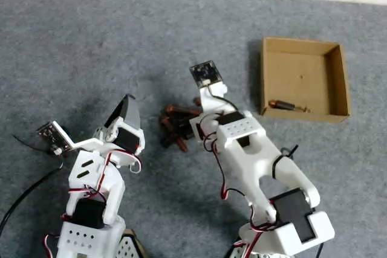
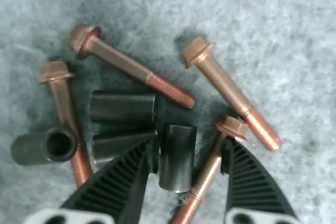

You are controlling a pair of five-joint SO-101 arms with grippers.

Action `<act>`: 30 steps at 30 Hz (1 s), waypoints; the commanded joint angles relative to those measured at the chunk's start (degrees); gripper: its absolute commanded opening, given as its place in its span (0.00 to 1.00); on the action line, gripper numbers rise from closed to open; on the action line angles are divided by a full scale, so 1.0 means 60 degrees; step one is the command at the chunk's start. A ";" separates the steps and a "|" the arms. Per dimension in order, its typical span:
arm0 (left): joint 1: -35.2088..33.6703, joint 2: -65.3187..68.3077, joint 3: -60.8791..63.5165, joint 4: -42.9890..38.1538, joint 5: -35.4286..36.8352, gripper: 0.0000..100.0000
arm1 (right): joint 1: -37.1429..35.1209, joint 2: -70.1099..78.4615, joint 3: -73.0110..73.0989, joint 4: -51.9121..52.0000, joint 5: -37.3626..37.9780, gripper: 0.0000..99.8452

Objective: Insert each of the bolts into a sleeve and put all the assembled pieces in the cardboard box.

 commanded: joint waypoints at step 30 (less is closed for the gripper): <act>0.0110 -0.0007 0.0212 -0.0029 0.0088 0.01 | -0.0403 -0.1707 0.1165 -0.0271 0.0117 0.13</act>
